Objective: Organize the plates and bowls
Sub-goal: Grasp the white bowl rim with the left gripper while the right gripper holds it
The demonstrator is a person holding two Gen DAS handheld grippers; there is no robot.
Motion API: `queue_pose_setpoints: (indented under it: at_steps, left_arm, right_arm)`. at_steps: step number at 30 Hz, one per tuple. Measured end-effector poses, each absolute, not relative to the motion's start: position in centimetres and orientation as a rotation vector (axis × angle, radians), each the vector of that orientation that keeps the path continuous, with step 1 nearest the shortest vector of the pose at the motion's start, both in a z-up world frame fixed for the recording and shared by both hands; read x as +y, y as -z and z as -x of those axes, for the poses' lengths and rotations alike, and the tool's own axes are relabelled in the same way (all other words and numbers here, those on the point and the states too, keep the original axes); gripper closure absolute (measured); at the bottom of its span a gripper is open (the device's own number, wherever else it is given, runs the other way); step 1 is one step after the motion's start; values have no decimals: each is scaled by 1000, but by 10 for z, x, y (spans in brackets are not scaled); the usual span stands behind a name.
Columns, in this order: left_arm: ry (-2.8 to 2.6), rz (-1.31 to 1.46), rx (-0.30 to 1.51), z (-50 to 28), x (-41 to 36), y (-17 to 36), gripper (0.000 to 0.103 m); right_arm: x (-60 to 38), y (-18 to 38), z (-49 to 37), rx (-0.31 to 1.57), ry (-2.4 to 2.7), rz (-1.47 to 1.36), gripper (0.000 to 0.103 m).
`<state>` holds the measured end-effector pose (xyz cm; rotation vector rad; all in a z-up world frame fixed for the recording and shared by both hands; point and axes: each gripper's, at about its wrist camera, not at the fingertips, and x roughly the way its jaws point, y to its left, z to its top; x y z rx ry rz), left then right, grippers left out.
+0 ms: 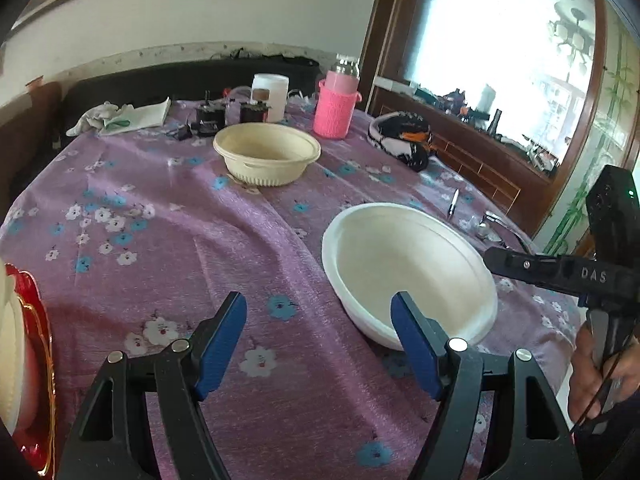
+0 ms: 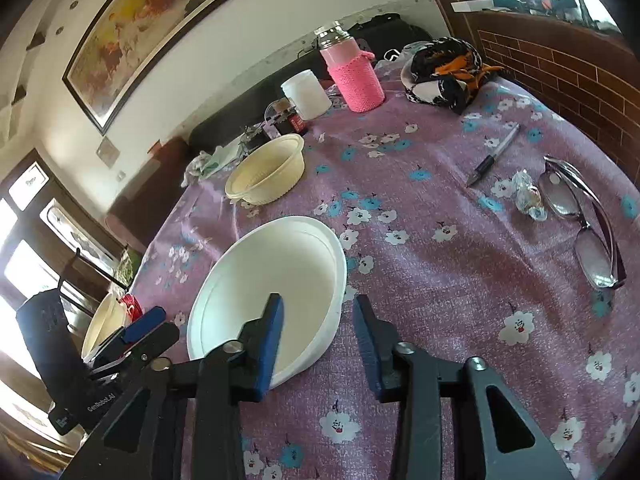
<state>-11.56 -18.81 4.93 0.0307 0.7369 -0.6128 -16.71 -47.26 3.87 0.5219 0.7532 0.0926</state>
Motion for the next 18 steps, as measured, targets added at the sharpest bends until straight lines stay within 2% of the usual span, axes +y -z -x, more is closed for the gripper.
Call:
queue_pose_setpoints:
  at_steps: [3, 5, 6, 8, 10, 18]
  left_arm:
    - [635, -23, 772, 109, -198, -48, 40]
    - [648, -20, 794, 105, -203, -46, 57]
    - [646, -32, 809, 102, -208, -44, 61]
    - [648, -43, 831, 98, -215, -39, 76]
    - [662, -38, 853, 97, -220, -35, 80]
    - [629, -93, 797, 113, -221, -44, 80]
  right_arm:
    - [-469, -34, 165, 768, -110, -533, 71]
    - [-467, -32, 165, 771, -119, -530, 73]
    - [-465, -31, 165, 773, -120, -528, 73]
    - [-464, -28, 163, 780, -121, -536, 79]
    - [-464, -25, 162, 786, -124, -545, 87]
    - [-460, -30, 166, 776, -120, -538, 87]
